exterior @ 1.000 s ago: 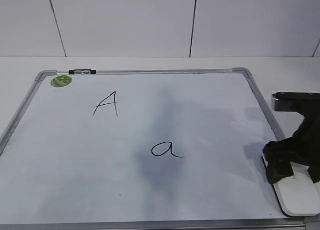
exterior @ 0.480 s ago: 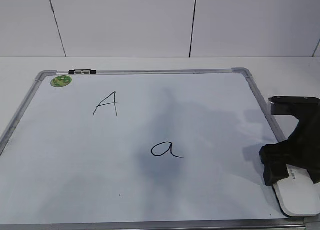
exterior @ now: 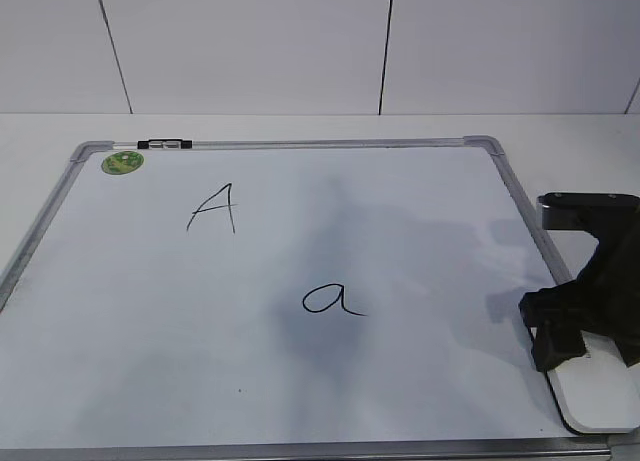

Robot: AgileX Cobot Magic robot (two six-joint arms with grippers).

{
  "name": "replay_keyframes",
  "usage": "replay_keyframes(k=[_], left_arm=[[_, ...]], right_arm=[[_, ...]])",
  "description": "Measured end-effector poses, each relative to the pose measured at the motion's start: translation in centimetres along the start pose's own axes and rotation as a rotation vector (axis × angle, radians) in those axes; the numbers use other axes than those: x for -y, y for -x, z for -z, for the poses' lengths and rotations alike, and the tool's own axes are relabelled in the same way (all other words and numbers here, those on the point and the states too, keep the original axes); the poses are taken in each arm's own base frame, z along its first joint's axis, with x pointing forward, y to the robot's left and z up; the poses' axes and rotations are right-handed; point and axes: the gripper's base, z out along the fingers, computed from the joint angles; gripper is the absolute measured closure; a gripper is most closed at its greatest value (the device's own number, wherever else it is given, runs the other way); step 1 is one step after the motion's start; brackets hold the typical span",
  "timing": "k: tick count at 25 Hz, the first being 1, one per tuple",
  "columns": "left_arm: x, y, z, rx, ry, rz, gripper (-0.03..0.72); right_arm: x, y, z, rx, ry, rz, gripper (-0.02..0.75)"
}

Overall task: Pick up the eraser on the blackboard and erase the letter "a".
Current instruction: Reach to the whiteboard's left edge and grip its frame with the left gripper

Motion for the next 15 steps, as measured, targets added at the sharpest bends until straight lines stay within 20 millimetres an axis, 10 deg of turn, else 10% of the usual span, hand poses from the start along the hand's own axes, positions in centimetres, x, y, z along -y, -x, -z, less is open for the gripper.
replay_keyframes(k=[15], left_arm=[[0.00, 0.00, 0.00, 0.000, 0.000, 0.000, 0.425]], right_arm=[[0.06, -0.04, 0.00, -0.004, -0.007, 0.004, 0.206]])
